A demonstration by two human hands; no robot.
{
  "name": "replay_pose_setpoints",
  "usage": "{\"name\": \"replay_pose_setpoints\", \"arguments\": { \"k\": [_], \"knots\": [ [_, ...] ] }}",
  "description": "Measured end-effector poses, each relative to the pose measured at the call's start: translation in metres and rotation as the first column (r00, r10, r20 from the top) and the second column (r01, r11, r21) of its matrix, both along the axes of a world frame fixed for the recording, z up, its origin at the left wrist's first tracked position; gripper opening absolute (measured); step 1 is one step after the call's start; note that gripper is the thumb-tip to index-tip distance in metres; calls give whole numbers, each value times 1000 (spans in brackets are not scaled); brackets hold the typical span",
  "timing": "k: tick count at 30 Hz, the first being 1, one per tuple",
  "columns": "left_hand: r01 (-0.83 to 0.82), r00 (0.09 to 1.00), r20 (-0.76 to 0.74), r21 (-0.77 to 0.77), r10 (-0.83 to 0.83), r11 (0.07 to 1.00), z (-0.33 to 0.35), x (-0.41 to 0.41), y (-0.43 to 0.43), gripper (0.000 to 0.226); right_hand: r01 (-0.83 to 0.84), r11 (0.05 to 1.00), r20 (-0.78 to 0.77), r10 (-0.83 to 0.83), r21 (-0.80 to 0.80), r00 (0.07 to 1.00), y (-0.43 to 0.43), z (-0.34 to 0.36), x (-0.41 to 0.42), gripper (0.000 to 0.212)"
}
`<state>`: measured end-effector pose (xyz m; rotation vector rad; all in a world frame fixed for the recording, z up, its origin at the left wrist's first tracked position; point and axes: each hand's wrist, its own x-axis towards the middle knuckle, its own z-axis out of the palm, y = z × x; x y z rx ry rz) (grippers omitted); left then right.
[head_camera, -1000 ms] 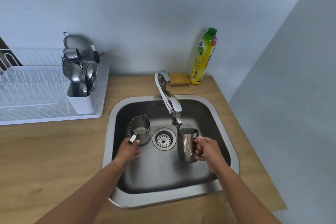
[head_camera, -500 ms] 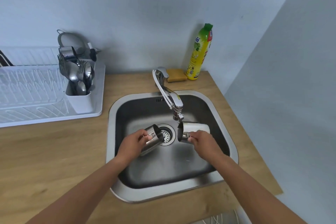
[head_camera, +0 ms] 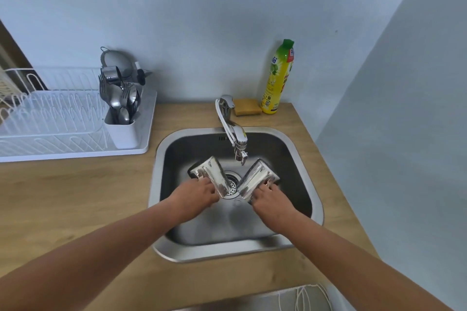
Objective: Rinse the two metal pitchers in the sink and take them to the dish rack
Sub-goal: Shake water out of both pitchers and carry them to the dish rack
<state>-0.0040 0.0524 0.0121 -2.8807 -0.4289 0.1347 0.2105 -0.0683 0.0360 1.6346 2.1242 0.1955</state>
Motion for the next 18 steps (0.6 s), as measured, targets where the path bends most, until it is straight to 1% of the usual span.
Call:
{"name": "replay_pose_setpoints", "arguments": {
  "k": [2,5,10,14,18],
  "knots": [
    [18,997,-76,58,-13,998,1,2,-5,16,-40,999,56,41,-21,998,-3,2,-1,31],
    [19,981,-192,56,-8,998,1,1,-11,24,-102,994,107,105,-31,989,-9,5,-2,30],
    [36,970,-242,85,-14,996,4,2,-21,25,-145,988,130,152,-61,980,-18,10,1,30],
    [28,958,-287,102,3,994,9,7,-26,27,-145,986,141,155,-76,978,-22,11,3,30],
    [0,948,-317,83,26,997,14,10,-30,29,-152,985,108,161,-81,981,-25,11,7,29]
  ]
}}
